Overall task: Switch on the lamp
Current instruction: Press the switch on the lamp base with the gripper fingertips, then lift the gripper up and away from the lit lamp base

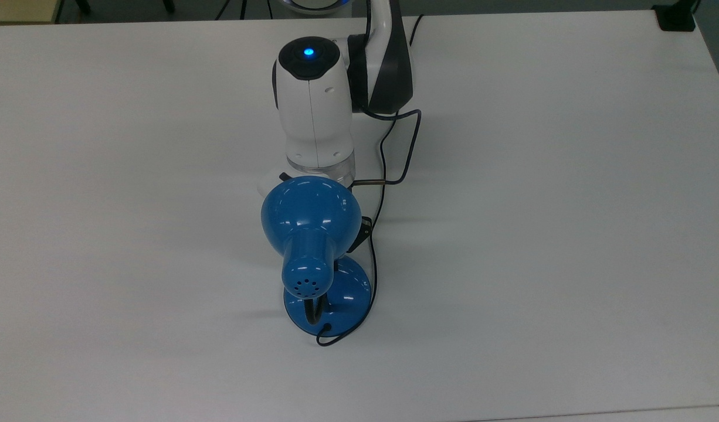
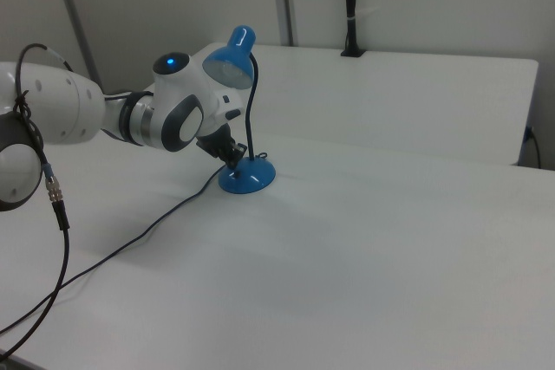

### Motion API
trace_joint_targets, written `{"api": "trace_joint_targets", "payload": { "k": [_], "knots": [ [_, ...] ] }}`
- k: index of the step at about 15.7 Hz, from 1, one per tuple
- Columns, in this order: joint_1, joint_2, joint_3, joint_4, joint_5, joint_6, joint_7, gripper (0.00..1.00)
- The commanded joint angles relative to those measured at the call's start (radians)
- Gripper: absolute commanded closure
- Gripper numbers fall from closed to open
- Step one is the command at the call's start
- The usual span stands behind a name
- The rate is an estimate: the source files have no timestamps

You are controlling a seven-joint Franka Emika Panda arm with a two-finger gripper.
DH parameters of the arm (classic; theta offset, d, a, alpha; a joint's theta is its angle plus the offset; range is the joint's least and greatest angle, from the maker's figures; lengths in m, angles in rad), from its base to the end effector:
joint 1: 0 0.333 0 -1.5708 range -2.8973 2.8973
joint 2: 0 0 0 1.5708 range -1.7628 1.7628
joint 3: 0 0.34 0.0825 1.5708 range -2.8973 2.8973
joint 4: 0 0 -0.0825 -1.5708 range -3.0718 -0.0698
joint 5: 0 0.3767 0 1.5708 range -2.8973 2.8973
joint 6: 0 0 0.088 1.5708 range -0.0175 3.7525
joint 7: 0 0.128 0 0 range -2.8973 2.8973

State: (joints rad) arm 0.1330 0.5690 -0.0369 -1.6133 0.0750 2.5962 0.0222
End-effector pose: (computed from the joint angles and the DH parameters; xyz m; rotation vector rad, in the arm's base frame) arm 0.7367 0.0749 0.3447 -3.0189 -0.0422 -0.6306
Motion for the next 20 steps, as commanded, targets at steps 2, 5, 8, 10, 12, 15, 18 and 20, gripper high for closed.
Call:
{"api": "trace_joint_targets", "payload": {
  "k": [2,5,8,10,12,15,18,20],
  "knots": [
    [0.008,0.022,-0.009,0.01,-0.017,0.018,0.022,1.0],
    [0.008,0.023,-0.011,0.01,-0.017,0.021,0.024,1.0],
    [0.01,0.048,-0.012,0.013,-0.018,0.022,0.025,1.0],
    [0.01,0.061,-0.012,0.015,-0.018,0.05,0.025,1.0],
    [0.01,0.069,-0.012,0.015,-0.024,0.064,0.025,1.0],
    [0.01,0.065,-0.014,0.015,-0.024,0.064,0.025,1.0],
    [0.004,0.023,-0.012,0.004,-0.023,0.059,0.025,1.0],
    [0.002,-0.027,-0.012,-0.039,-0.023,0.056,0.025,1.0]
  ]
}}
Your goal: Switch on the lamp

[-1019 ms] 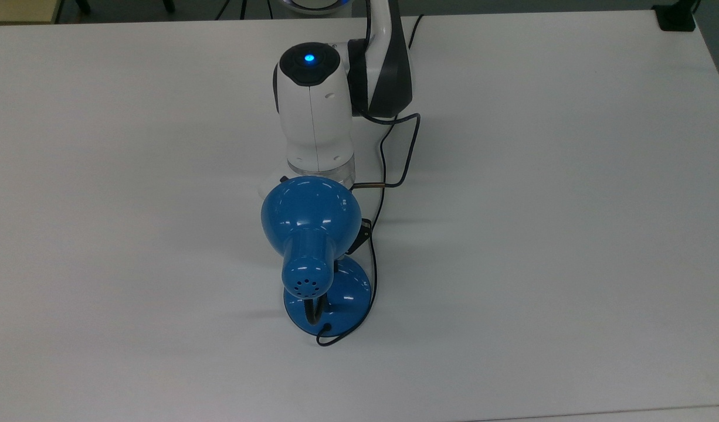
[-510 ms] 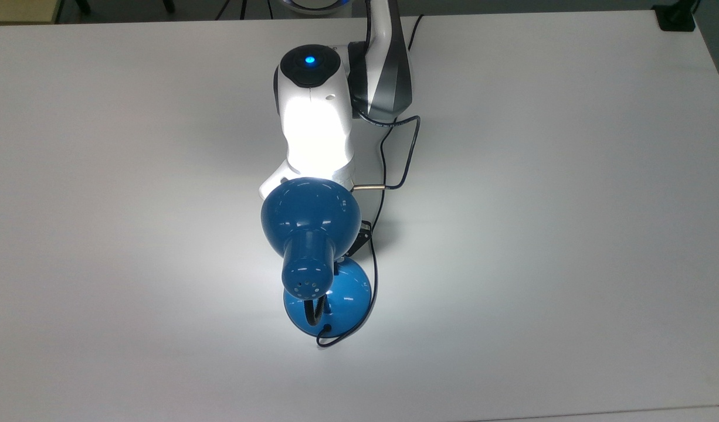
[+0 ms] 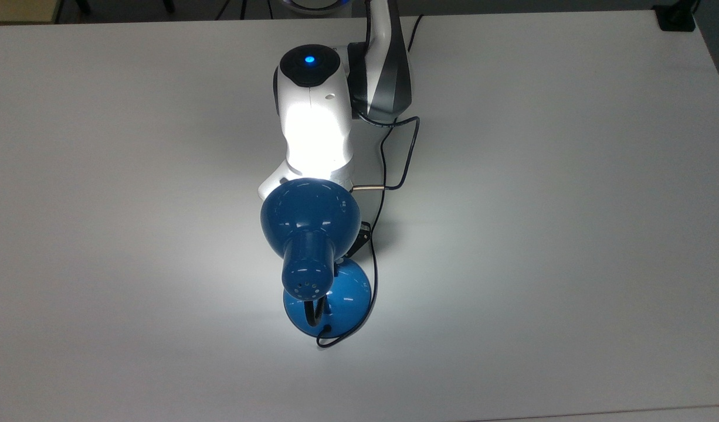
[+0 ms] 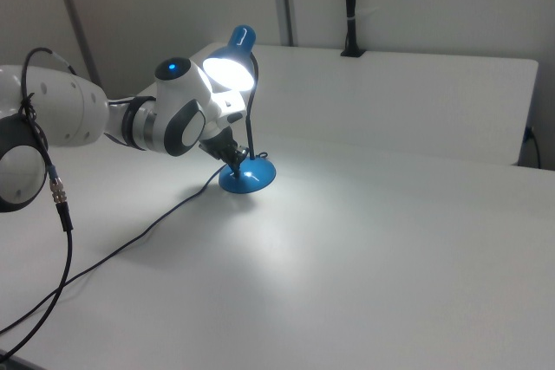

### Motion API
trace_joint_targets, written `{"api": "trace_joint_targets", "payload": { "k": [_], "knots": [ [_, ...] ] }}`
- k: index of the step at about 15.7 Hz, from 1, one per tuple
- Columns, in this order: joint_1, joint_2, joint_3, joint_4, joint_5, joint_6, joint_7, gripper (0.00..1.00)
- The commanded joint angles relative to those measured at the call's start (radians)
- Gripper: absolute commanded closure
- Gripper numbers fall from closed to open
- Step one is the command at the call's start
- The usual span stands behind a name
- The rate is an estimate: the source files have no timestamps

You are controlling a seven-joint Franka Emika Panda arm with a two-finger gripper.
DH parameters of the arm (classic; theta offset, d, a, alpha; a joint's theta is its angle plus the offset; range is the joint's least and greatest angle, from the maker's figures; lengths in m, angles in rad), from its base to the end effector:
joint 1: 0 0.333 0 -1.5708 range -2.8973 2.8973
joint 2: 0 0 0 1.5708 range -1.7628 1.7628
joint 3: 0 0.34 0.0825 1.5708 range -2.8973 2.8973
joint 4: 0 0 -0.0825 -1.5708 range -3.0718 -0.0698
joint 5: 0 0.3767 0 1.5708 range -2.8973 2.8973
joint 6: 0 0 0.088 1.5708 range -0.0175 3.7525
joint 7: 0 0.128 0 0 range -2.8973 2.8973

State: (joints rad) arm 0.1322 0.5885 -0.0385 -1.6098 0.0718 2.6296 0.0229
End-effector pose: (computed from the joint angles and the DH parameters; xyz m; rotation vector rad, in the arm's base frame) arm 0.7405 0.0735 0.3364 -3.0171 -0.0408 -0.6582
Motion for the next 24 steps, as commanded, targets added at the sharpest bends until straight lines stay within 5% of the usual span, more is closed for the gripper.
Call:
{"api": "trace_joint_targets", "payload": {
  "k": [1,7,12,14,15,17,24],
  "knots": [
    [0.001,-0.085,-0.011,-0.079,-0.02,0.02,0.025,1.0],
    [-0.04,-0.344,-0.004,-0.281,-0.015,-0.054,0.028,1.0],
    [-0.074,-0.553,-0.004,-0.292,-0.012,-0.452,0.09,0.99],
    [-0.086,-0.604,-0.006,-0.292,-0.013,-0.564,0.097,0.8],
    [-0.088,-0.628,-0.006,-0.292,-0.015,-0.617,0.097,0.63],
    [-0.098,-0.668,-0.006,-0.288,-0.02,-0.704,0.095,0.0],
    [-0.123,-0.664,-0.012,-0.196,-0.035,-0.898,0.048,0.0]
  ]
}}
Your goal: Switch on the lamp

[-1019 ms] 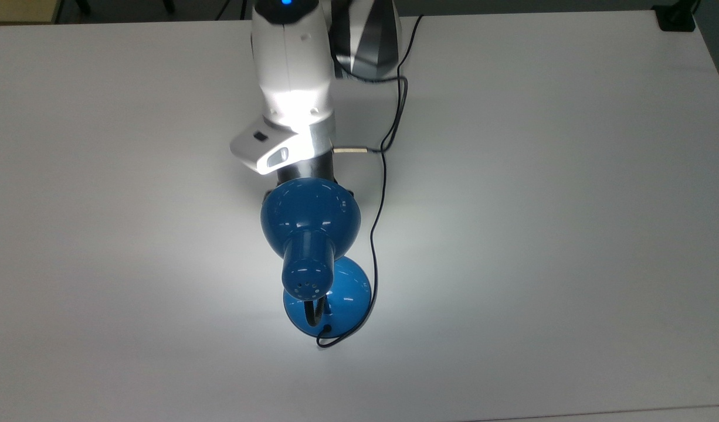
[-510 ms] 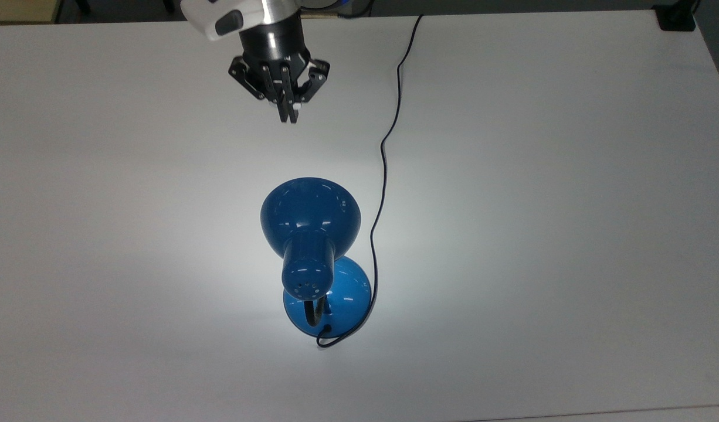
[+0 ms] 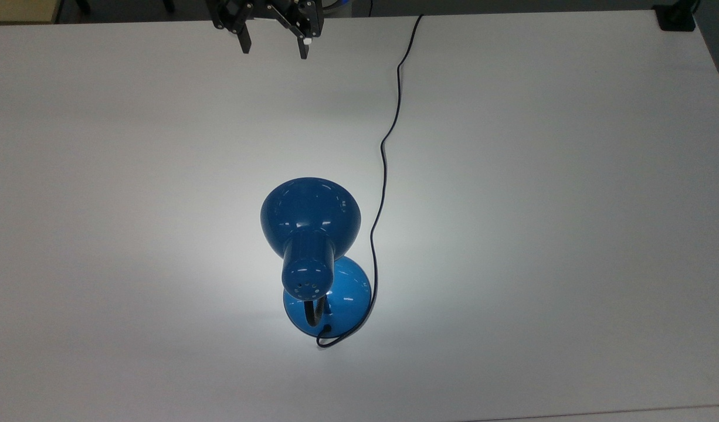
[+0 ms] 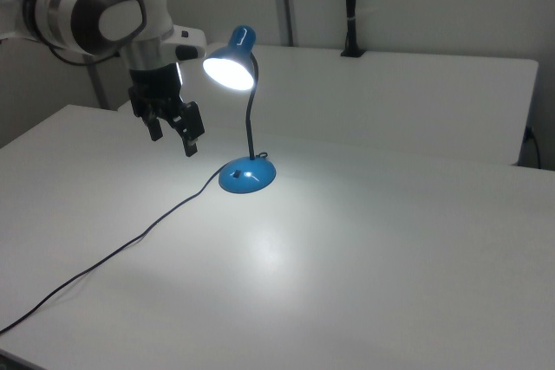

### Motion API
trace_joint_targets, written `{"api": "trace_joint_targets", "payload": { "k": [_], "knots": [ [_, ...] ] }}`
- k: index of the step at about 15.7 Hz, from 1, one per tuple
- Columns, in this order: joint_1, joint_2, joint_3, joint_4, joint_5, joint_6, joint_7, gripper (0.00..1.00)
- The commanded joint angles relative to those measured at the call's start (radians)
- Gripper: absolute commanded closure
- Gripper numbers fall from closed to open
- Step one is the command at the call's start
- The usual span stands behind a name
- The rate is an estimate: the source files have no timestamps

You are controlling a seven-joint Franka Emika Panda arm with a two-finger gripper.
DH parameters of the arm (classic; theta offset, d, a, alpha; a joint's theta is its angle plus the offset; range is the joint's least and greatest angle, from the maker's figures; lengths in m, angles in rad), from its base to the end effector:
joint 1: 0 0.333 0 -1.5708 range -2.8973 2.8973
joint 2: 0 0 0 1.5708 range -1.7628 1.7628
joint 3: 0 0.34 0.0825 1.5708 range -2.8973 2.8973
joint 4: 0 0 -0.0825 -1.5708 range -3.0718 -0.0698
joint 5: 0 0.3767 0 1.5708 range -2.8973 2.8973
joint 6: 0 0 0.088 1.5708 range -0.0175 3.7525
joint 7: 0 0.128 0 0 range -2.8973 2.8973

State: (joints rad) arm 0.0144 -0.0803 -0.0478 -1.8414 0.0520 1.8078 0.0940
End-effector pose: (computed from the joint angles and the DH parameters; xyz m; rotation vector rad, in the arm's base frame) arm 0.5342 -0.0133 0.5646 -3.0774 0.2132 -0.0693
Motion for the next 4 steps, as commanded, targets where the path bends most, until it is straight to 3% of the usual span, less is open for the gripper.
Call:
{"api": "trace_joint_targets", "payload": {
  "k": [1,4],
  "knots": [
    [-0.005,0.01,-0.003,0.039,-0.015,-0.087,-0.03,0.0],
    [-0.007,0.01,-0.004,0.039,-0.015,-0.091,-0.022,0.0]
  ]
}}
